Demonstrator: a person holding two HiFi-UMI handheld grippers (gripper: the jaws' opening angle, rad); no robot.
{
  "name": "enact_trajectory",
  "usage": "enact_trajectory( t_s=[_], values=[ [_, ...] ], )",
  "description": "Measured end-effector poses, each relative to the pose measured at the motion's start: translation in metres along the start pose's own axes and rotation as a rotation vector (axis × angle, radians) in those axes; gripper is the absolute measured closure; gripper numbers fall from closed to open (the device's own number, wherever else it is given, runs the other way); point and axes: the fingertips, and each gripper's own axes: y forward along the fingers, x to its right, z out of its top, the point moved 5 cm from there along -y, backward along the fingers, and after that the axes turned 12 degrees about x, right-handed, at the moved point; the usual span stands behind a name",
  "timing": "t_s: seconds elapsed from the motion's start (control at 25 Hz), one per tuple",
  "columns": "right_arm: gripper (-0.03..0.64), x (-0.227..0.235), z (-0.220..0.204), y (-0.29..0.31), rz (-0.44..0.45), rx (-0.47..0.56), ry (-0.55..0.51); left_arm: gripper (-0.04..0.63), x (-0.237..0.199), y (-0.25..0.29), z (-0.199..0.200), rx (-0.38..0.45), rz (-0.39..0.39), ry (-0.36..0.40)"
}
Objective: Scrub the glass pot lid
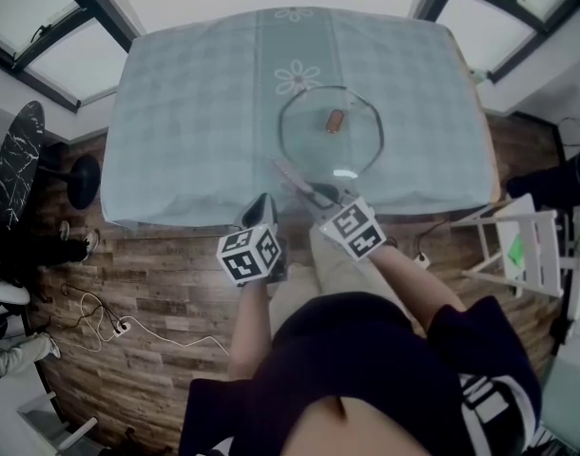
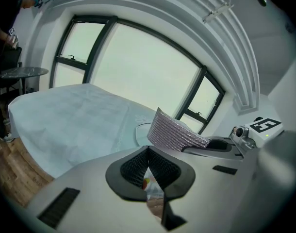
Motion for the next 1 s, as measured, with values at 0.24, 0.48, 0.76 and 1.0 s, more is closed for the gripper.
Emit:
enact_trajectory(
  t_s=[0.24,0.48,0.76,1.0],
  values=[
    [0.54,-0.017,0.006,-0.017,-0.013,0.041,0.048,0.595,0.009,-0.017,-0.002,0.015,-0.009,0.024],
    [0.54,-0.027,0.006,-0.032,-0.034,0.066,0.085,0.595,0.02,-0.035,-0.005,0.024,-0.016,0.045],
    [0.54,-0.036,0.009,-0.043,-0.037,0.105,0.115,0.595,0.023,-0.05,-0.012,0.035,-0.017,0.053],
    [0.54,-0.04,0.014,-0.052,-0.041,0.122,0.139,0.595,0.023,-0.057,-0.012,0.051,-0.01,0.051]
  ],
)
